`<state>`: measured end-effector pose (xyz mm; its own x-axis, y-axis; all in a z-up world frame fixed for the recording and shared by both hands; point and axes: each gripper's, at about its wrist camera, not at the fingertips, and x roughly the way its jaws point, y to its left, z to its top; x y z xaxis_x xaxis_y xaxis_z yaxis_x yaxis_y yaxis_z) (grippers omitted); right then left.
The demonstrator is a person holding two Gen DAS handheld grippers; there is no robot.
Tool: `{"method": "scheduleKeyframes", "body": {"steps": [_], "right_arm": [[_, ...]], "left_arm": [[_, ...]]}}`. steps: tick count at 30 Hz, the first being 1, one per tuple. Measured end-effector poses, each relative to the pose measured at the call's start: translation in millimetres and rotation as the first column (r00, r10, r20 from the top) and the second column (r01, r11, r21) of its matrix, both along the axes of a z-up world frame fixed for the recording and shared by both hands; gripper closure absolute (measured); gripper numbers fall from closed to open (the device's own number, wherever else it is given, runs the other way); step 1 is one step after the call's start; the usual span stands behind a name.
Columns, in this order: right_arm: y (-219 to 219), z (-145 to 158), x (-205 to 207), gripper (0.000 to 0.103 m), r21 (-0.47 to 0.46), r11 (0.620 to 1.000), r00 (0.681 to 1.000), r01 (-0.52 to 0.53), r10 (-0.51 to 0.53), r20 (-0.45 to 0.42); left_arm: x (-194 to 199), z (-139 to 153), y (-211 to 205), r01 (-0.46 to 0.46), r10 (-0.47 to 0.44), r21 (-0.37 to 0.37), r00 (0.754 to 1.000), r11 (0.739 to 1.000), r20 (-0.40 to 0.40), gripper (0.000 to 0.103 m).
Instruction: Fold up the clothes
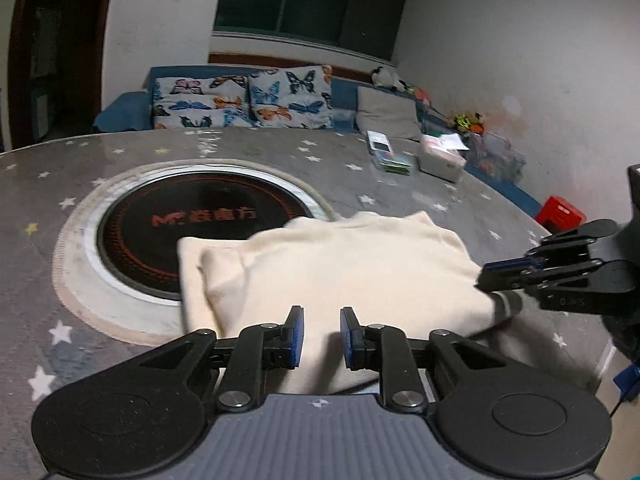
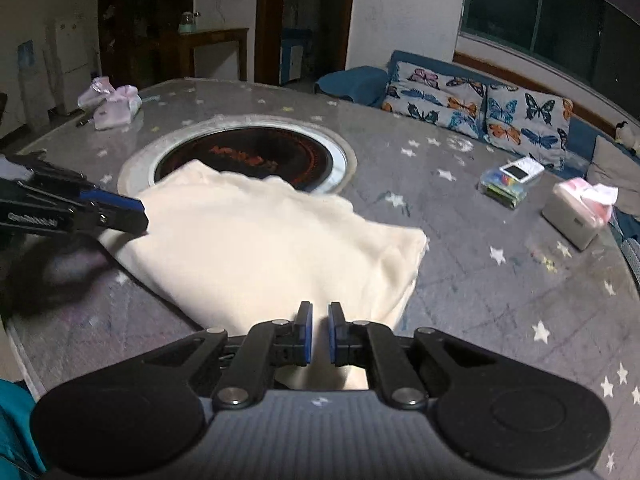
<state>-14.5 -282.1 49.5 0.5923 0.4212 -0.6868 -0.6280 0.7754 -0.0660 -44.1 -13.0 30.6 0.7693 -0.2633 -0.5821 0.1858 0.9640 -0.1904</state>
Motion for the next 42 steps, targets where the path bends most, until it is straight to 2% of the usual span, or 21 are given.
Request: {"method": "scheduleKeyframes", "body": {"steps": [4,6,10,14,19,23,26,30,34,37,40,42], "right_arm": [[2,-13,5,0.097,-0.007,1.0,0.999,-0.003,0.003,-0.038],[2,-9,6,0.096,0.002,1.0,0.999,0.006,-0.006,-0.046],[6,-9,5,0.096,-0.023,1.0,0.999,-0.007,0.006,-0.04],[7,-10,6,0.095,-0.024,1.0,0.999,-0.004,0.002,-0.045],[6,-10,7,0.094,-0.018,1.0,0.999,-0.002,0.001,-0.055],[6,-11,8,0.094,-0.017,1.0,0.998,-0.003,0.002,-0.055],[6,-11,9,0.094,-0.014,1.0,0.998,-0.002,0.001,-0.057],[5,-11,10,0.094,-0.01,1.0,0.998,-0.002,0.001,-0.06],[6,-11,10,0.094,-0.015,1.0,0.998,-0.006,0.005,-0.059],[6,-11,10,0.094,-0.016,1.0,0.998,-0.007,0.006,-0.061],[6,-9,11,0.094,-0.012,1.0,0.998,-0.005,0.004,-0.065],[6,-3,14,0.091,-0.004,1.0,0.998,-0.003,0.003,-0.059]], "left_arm": [[4,0,10,-0.024,0.024,-0.038,1.0,0.999,-0.019,0.081],[6,0,15,-0.037,0.035,-0.057,0.999,0.998,-0.028,0.082],[23,8,14,-0.038,0.038,-0.063,0.999,0.997,-0.003,0.082],[55,-10,23,-0.1,0.095,-0.061,0.993,0.993,-0.075,0.085],[62,-12,38,-0.165,0.16,-0.062,0.984,0.984,-0.08,0.084],[63,-4,26,-0.138,0.135,-0.056,0.99,0.989,-0.05,0.086],[72,-6,13,-0.106,0.106,-0.02,0.994,0.994,-0.034,0.086],[85,-17,14,-0.144,0.146,0.046,0.989,0.989,-0.035,0.086],[88,-12,25,-0.198,0.199,0.024,0.979,0.98,-0.051,0.087],[87,-5,15,-0.147,0.147,-0.002,0.989,0.989,-0.031,0.087],[92,-6,-5,-0.098,0.099,0.056,0.995,0.994,-0.016,0.086],[100,-12,-10,-0.092,0.096,0.07,0.994,0.993,-0.048,0.086]]}}
